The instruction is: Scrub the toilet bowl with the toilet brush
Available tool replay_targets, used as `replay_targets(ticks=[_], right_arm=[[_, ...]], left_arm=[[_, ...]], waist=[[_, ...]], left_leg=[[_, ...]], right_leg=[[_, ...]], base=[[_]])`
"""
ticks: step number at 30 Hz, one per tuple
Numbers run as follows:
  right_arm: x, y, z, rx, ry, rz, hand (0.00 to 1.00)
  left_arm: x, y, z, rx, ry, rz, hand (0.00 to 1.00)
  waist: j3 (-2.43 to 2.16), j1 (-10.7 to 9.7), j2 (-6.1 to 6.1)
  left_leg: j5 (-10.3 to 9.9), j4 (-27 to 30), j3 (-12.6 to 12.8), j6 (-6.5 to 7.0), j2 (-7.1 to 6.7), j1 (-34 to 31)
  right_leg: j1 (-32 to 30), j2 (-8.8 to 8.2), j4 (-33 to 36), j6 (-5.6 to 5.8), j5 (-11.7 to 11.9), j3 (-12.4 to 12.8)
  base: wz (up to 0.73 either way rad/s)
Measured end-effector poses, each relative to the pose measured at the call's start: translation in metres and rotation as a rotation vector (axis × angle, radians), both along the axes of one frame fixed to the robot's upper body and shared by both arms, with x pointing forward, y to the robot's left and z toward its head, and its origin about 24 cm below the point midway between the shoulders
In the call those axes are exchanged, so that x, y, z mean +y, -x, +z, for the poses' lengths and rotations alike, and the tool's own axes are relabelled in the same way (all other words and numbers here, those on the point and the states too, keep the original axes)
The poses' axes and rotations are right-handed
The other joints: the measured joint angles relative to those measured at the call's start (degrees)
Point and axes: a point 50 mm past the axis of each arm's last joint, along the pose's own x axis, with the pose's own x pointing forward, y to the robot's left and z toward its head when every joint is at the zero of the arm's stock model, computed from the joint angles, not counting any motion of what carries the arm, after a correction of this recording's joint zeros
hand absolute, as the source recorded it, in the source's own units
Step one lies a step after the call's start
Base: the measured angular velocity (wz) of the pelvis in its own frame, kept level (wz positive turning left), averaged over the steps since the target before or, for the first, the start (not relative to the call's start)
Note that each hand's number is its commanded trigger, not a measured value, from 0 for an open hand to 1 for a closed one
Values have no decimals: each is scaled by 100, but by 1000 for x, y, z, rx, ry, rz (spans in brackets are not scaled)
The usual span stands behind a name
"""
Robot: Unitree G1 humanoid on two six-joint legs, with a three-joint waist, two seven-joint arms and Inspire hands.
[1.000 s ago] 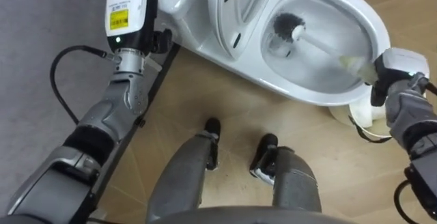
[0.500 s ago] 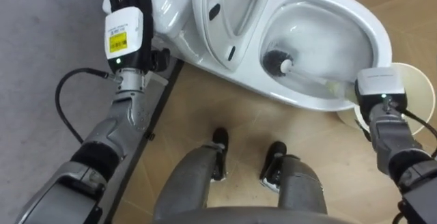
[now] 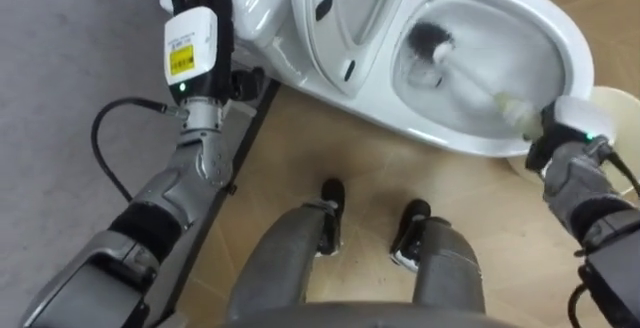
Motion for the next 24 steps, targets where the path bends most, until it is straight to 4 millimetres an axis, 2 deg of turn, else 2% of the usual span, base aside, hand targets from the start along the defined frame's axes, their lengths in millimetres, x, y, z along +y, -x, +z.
replay_targets(ticks=[1,2,4,5,10,11,13,15,17,19,24], right_arm=[[-2,-2,3,-14,-4,-10,100],[-1,-4,4,-25,-14,-10,100],[-1,-5,5,-35,-16,-6,100],[-1,-7,7,-36,-1,7,100],[6,-14,10,13,100,126,100],[9,-14,8,44,136,175,100],[11,-9,2,114,195,242,100],[12,0,-7,206,239,286,100],[15,10,-18,285,238,308,100],[20,12,-23,300,219,311,100],[30,15,-27,301,188,340,100]], left_arm=[[1,-3,3,-12,-7,0,0],[1,-6,7,-27,-12,3,0],[1,-10,12,-48,-14,3,0],[1,-11,14,-55,-15,4,0],[-1,-13,15,-55,-51,-17,0],[-2,-12,14,-47,-55,-21,0],[-4,-10,9,-21,-54,-32,0],[-5,-8,4,0,-64,-40,0],[-5,-4,-3,29,-71,-36,0],[-2,0,-8,41,-61,-24,0],[3,7,-11,40,-32,4,0]], waist=[[36,-42,-57],[96,-69,-151],[144,-98,-236],[147,-105,-242],[120,-42,-192],[98,-39,-141],[95,9,-50],[42,57,43],[1,99,201],[-27,95,246],[-31,61,250]], left_leg=[[6,78,4,11,-41,-62],[9,144,14,16,-65,-94],[3,231,12,27,-66,-168],[-2,274,-2,33,-58,-230],[-6,321,-38,52,-37,-312],[-3,331,-64,56,-16,-307],[-3,305,-85,59,23,-227],[-3,200,-125,59,32,-130],[-2,61,-123,58,54,-4],[2,-30,-41,52,109,56],[43,-184,11,-17,164,161]], right_leg=[[-81,-36,88,26,-51,62],[-121,-90,175,40,-96,92],[-180,-102,250,49,-101,91],[-219,-88,262,53,-78,86],[-242,-11,183,51,40,67],[-185,12,109,55,75,29],[-37,52,-32,55,121,-71],[88,99,-171,74,145,-82],[229,178,-378,85,205,-72],[245,205,-452,66,240,-43],[341,308,-629,3,276,-53]], base=[[14],[10],[3],[0],[-4],[4],[2],[-2],[-12],[-20],[-5]])
